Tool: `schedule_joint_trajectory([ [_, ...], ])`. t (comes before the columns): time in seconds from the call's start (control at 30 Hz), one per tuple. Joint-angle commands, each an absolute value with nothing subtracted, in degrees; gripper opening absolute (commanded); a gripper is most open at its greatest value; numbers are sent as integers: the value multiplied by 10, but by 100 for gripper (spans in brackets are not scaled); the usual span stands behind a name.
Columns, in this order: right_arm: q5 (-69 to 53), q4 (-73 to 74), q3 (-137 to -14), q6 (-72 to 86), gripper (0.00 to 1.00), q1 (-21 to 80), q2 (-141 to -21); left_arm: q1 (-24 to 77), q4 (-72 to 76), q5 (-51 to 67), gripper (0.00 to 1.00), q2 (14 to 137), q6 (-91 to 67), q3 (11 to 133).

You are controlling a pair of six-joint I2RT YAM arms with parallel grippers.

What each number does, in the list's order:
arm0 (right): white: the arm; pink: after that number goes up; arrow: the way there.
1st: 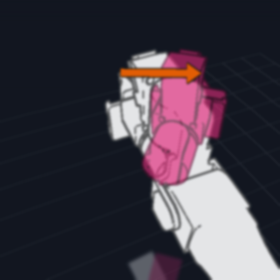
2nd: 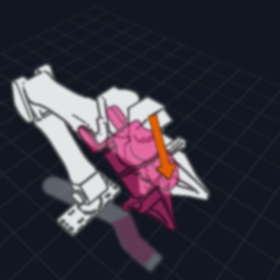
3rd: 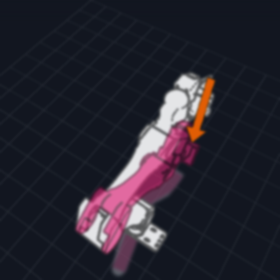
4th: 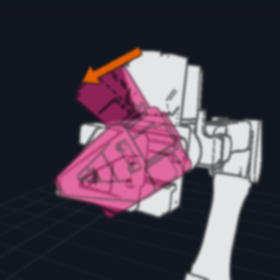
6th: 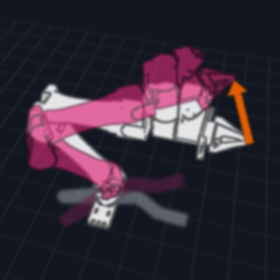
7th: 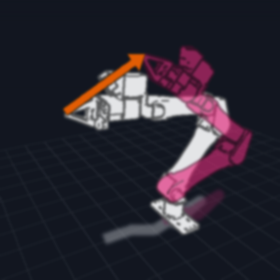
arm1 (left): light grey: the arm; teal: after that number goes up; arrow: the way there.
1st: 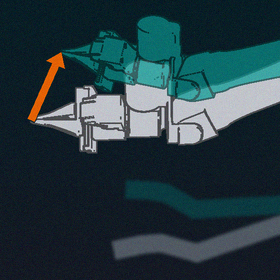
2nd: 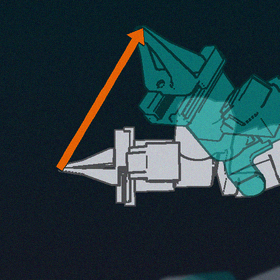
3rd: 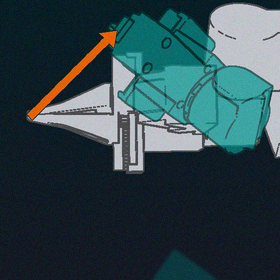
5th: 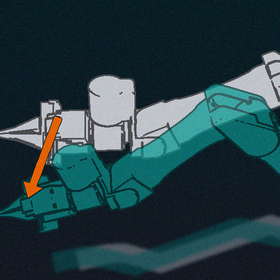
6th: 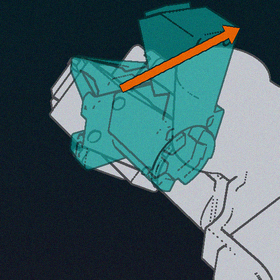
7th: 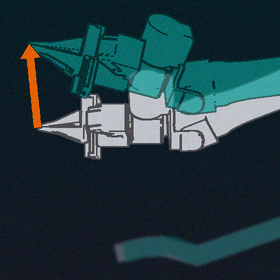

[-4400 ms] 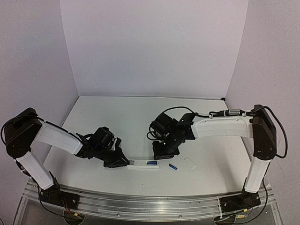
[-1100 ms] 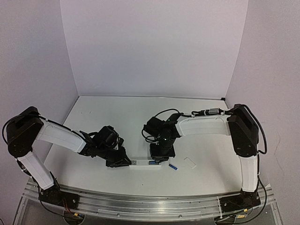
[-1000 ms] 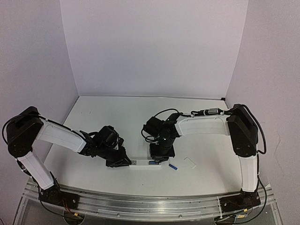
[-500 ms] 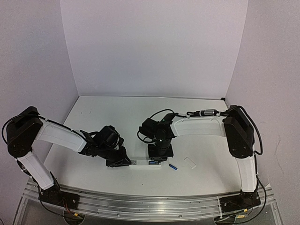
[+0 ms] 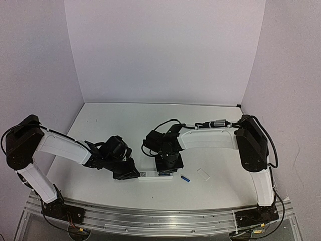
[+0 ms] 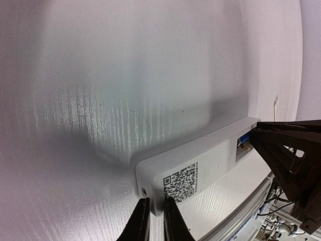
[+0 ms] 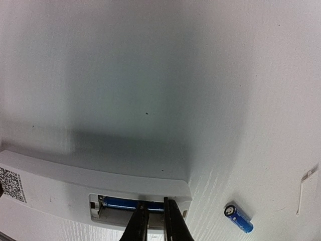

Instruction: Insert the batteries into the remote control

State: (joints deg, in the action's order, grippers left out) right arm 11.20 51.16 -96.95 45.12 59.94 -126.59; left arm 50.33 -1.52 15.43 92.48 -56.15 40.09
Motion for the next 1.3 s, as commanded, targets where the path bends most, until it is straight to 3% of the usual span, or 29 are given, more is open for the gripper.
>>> schedule_joint_trajectory([
  [0.0, 112, 456, -931, 441, 10, 592, -1352, 509, -55, 135, 11, 915, -569, 382],
  [0.43, 150, 457, -978, 370, 17, 592, -1214, 509, -56, 105, 14, 912, -561, 400],
  [0.8, 143, 452, -907, 312, 45, 572, -1090, 509, -69, 84, 22, 885, -546, 430],
  [0.93, 138, 448, -855, 289, 54, 553, -1050, 509, -80, 79, 38, 860, -539, 440],
  [1.13, 125, 442, -759, 260, 59, 529, -973, 509, -129, 41, 93, 798, -535, 449],
  [1.2, 115, 440, -729, 259, 60, 527, -950, 509, -147, 26, 99, 768, -534, 449],
  [1.27, 103, 435, -693, 248, 61, 527, -928, 509, -171, 10, 100, 746, -531, 452],
])
